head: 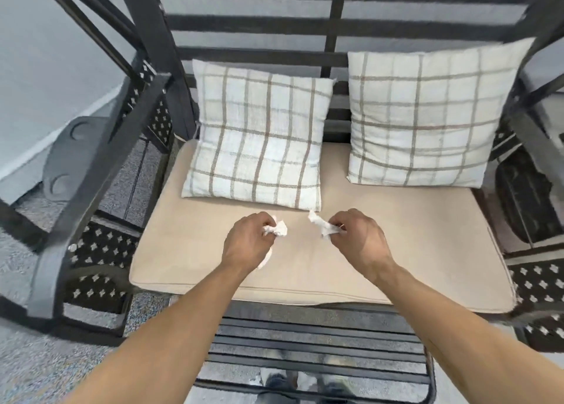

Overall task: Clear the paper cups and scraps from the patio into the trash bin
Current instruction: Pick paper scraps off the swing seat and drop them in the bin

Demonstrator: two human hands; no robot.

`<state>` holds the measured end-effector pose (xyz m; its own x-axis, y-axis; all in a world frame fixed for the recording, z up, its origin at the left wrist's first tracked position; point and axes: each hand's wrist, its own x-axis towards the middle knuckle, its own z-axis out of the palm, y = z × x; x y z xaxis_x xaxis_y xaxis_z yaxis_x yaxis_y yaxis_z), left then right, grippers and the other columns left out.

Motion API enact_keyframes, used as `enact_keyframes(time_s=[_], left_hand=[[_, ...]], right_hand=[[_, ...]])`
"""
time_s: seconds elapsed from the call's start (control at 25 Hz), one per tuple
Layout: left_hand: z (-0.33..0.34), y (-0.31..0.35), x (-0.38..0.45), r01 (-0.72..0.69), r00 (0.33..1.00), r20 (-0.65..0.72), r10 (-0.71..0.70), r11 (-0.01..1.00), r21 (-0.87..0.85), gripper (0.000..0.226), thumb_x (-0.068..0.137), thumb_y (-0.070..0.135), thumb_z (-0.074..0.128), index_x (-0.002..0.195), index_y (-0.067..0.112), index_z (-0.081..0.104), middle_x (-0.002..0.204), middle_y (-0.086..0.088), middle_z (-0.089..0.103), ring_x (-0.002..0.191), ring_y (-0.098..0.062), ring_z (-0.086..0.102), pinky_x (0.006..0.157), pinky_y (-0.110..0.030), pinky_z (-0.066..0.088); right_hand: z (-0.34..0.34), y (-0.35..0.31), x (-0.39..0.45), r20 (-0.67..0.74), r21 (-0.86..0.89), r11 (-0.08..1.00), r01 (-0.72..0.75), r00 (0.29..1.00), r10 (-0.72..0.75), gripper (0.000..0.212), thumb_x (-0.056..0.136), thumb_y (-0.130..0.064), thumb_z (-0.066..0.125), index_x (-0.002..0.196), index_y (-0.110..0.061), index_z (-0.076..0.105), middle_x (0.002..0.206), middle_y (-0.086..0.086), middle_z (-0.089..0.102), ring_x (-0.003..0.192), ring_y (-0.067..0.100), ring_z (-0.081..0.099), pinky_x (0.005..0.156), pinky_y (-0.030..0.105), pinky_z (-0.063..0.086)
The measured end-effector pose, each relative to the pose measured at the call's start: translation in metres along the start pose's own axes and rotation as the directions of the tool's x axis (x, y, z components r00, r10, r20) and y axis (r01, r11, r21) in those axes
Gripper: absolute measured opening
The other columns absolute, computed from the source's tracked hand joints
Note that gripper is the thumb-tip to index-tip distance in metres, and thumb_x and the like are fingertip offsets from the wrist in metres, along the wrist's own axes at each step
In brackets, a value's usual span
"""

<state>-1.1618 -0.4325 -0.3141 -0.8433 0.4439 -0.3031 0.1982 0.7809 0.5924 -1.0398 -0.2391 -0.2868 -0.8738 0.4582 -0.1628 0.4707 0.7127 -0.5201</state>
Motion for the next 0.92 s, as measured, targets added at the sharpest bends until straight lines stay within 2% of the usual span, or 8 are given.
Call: enact_keyframes(time_s=[0.08, 0.16, 0.28, 0.44, 0.52, 0.64, 0.8, 0.92], left_hand=[[-0.032, 0.016, -0.023, -0.001, 0.996, -0.092, -0.008, 0.995, -0.100, 0.018, 0.080, 0.015, 0.064, 0.087, 0.032, 0.063, 0.090, 0.007, 0.067, 0.085, -0.016, 0.063, 0.075, -0.034, 0.052], [-0.062, 0.030, -0.052, -0.043, 0.978, -0.207, 0.014, 0.990, -0.136, 0.026, 0.076, 0.012, 0.067, 0.081, 0.037, 0.060, 0.089, 0.010, 0.064, 0.076, -0.010, 0.059, 0.072, -0.031, 0.049], [-0.097, 0.050, -0.096, -0.097, 0.938, -0.346, 0.032, 0.980, -0.173, 0.026, 0.075, 0.010, 0.072, 0.082, 0.033, 0.063, 0.092, 0.007, 0.062, 0.070, -0.003, 0.055, 0.072, -0.030, 0.048], [-0.128, 0.076, -0.164, -0.081, 0.880, -0.475, -0.005, 0.984, -0.161, 0.015, 0.078, 0.018, 0.075, 0.086, 0.028, 0.067, 0.093, 0.012, 0.057, 0.074, 0.000, 0.057, 0.070, -0.020, 0.045], [-0.139, 0.087, -0.208, -0.060, 0.836, -0.548, -0.041, 0.984, -0.165, 0.012, 0.079, 0.023, 0.076, 0.087, 0.027, 0.067, 0.094, 0.012, 0.058, 0.075, -0.002, 0.059, 0.071, -0.023, 0.046], [-0.153, 0.093, -0.269, -0.014, 0.777, -0.622, -0.098, 0.985, -0.173, 0.013, 0.080, 0.026, 0.075, 0.084, 0.031, 0.064, 0.095, 0.011, 0.058, 0.079, -0.006, 0.060, 0.073, -0.028, 0.049], [-0.172, 0.083, -0.353, 0.090, 0.661, -0.716, -0.223, 0.971, -0.220, 0.011, 0.079, 0.023, 0.073, 0.086, 0.028, 0.065, 0.097, 0.011, 0.056, 0.083, -0.008, 0.061, 0.076, -0.029, 0.048], [-0.180, 0.065, -0.413, 0.151, 0.563, -0.772, -0.294, 0.955, -0.254, 0.011, 0.079, 0.024, 0.072, 0.087, 0.027, 0.066, 0.097, 0.011, 0.054, 0.080, 0.000, 0.057, 0.075, -0.028, 0.049]], right_hand=[[-0.031, -0.023, -0.007, -0.047, 0.005, 0.998, 0.055, 0.997, -0.055, 0.013, 0.082, -0.022, 0.061, 0.094, -0.023, 0.068, 0.092, -0.009, 0.061, 0.079, 0.020, 0.060, 0.064, 0.030, 0.041], [-0.062, -0.045, -0.015, -0.037, -0.004, 0.994, 0.109, 0.993, -0.109, 0.014, 0.084, -0.023, 0.061, 0.097, -0.026, 0.067, 0.094, -0.007, 0.068, 0.083, 0.022, 0.062, 0.069, 0.033, 0.046], [-0.103, -0.071, -0.028, -0.048, -0.021, 0.980, 0.196, 0.979, -0.197, 0.018, 0.085, -0.026, 0.064, 0.102, -0.030, 0.068, 0.094, -0.005, 0.072, 0.089, 0.023, 0.063, 0.073, 0.033, 0.048], [-0.152, -0.099, -0.057, -0.092, -0.014, 0.932, 0.362, 0.928, -0.362, 0.019, 0.083, -0.029, 0.067, 0.101, -0.032, 0.070, 0.096, -0.006, 0.072, 0.093, 0.019, 0.062, 0.071, 0.030, 0.045], [-0.169, -0.117, -0.077, -0.092, -0.017, 0.886, 0.463, 0.882, -0.463, 0.019, 0.082, -0.029, 0.068, 0.100, -0.033, 0.071, 0.095, -0.006, 0.072, 0.091, 0.017, 0.063, 0.067, 0.027, 0.041], [-0.178, -0.147, -0.102, -0.029, -0.055, 0.813, 0.580, 0.813, -0.582, 0.021, 0.082, -0.032, 0.067, 0.103, -0.035, 0.070, 0.099, -0.006, 0.073, 0.095, 0.018, 0.064, 0.074, 0.030, 0.048], [-0.167, -0.199, -0.149, 0.009, 0.034, 0.676, 0.737, 0.676, -0.737, 0.017, 0.080, -0.033, 0.070, 0.097, -0.035, 0.072, 0.096, -0.007, 0.073, 0.090, 0.018, 0.064, 0.072, 0.032, 0.047], [-0.150, -0.237, -0.188, 0.059, 0.056, 0.551, 0.833, 0.548, -0.835, 0.016, 0.081, -0.034, 0.068, 0.096, -0.036, 0.072, 0.094, -0.009, 0.072, 0.090, 0.018, 0.063, 0.074, 0.033, 0.048]])
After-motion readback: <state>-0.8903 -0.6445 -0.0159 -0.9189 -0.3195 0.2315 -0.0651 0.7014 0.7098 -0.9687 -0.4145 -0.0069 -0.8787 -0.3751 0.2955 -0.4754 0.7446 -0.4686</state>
